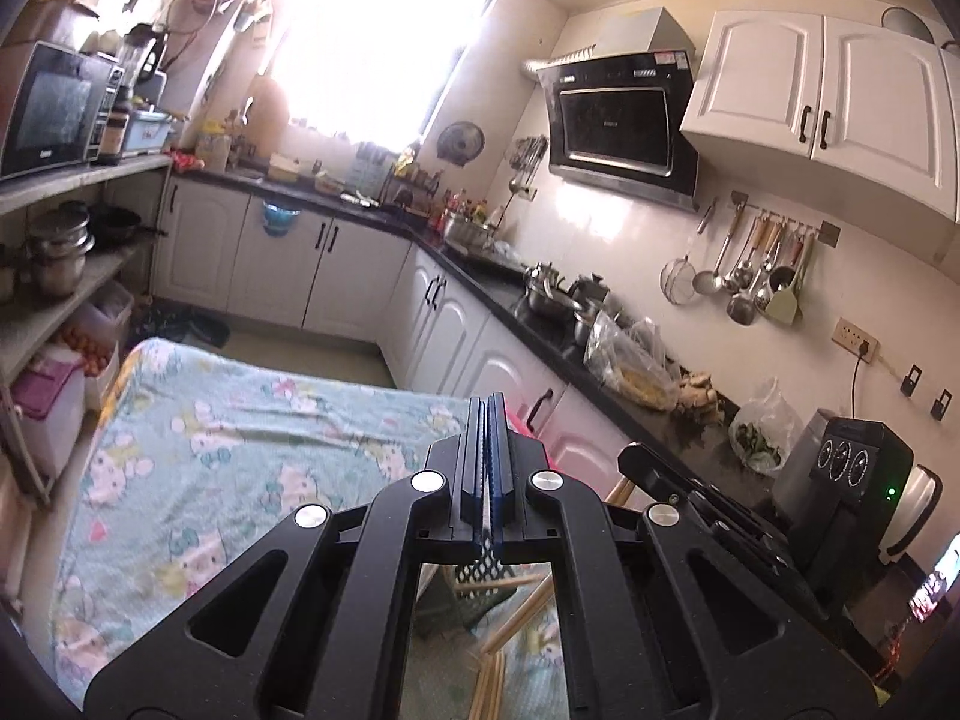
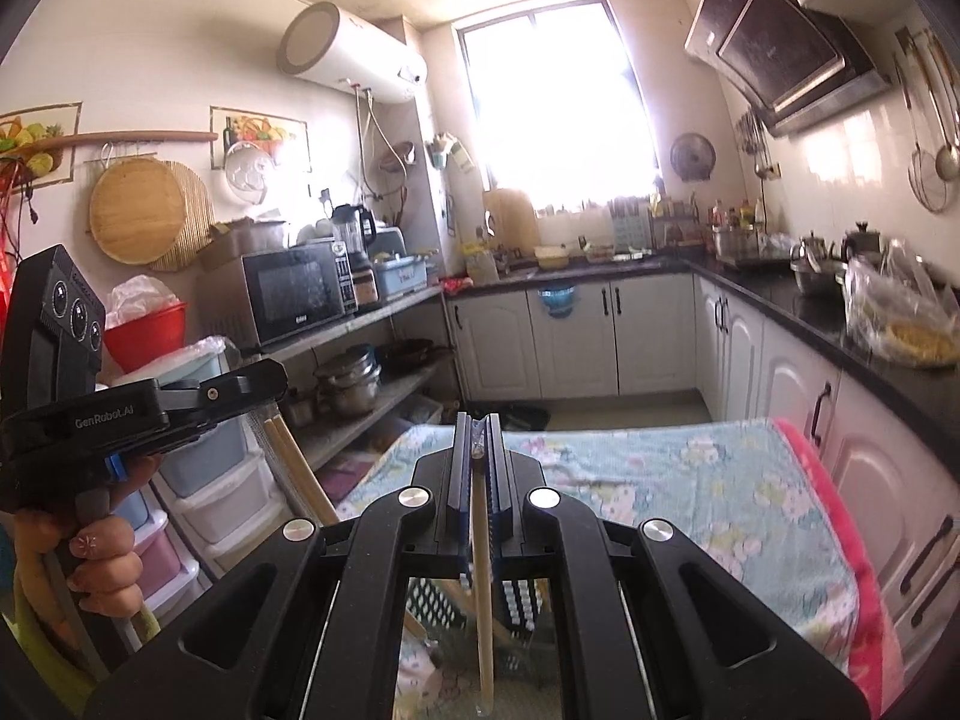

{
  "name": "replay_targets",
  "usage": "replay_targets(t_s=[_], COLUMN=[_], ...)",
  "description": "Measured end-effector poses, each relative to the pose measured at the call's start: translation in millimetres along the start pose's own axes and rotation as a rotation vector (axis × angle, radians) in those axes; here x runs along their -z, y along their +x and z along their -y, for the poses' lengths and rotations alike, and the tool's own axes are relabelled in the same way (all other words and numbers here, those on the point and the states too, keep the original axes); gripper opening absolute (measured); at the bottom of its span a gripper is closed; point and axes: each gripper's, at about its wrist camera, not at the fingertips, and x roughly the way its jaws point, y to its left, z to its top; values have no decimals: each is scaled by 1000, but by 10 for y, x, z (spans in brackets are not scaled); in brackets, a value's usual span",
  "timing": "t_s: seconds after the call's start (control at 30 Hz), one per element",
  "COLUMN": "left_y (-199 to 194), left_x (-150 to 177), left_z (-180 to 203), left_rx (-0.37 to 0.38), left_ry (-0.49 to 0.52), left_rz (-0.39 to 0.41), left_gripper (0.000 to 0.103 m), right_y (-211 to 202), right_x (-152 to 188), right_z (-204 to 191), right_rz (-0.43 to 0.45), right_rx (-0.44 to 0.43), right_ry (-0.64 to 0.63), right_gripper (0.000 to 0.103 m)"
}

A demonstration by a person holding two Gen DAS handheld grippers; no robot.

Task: Organize utensils
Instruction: 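Carry the chopstick over the green caddy and lower it inside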

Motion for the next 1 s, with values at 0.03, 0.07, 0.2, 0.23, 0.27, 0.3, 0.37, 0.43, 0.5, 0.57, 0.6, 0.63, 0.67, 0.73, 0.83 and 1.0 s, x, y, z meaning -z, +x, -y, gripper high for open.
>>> replay_targets(t_s=[0.03,0.07,0.2,0.23,0.27,0.3,0.37,0.43,0.5,0.57,0.6,0.63,0.67,0.73,0.83,1.0], left_y=[-6,-16,-42,-40,-38,-23,11,64,116,152,182,203,231,290,375,524], left_x=[-31,-59,-162,-184,-196,-212,-225,-250,-257,-255,-248,-242,-236,-212,-150,-12], left_z=[11,16,62,72,73,76,60,36,13,-11,-28,-42,-57,-97,-155,-272], left_rx=[-5,-11,-24,-32,-39,-51,-60,-65,-77,-87,-94,-98,-99,-99,-99,-93], left_ry=[4,9,34,42,47,55,54,49,49,48,48,46,43,32,18,-10], left_rz=[9,20,52,59,65,70,72,67,67,66,64,62,56,44,25,-16], left_gripper=[0,0,0,0,0,0,0,0,0,0,0,0,0,0,0,0], right_y=[4,9,39,54,69,85,126,167,220,261,287,307,335,387,479,644], right_x=[-34,-70,-219,-245,-271,-292,-345,-391,-426,-441,-445,-440,-432,-407,-352,-218], right_z=[-3,-6,-22,-25,-28,-33,-50,-56,-68,-66,-72,-66,-65,-53,-20,73], right_rz=[6,13,44,49,54,59,68,78,86,92,96,97,96,92,79,42], right_rx=[4,4,9,10,11,14,18,17,24,21,26,31,33,36,41,53], right_ry=[-4,-6,-19,-22,-26,-31,-35,-39,-45,-44,-47,-49,-51,-48,-49,-30], right_gripper=[5,5,5,5,5,5,5,5,5,5,5,5,5,5,5,5])
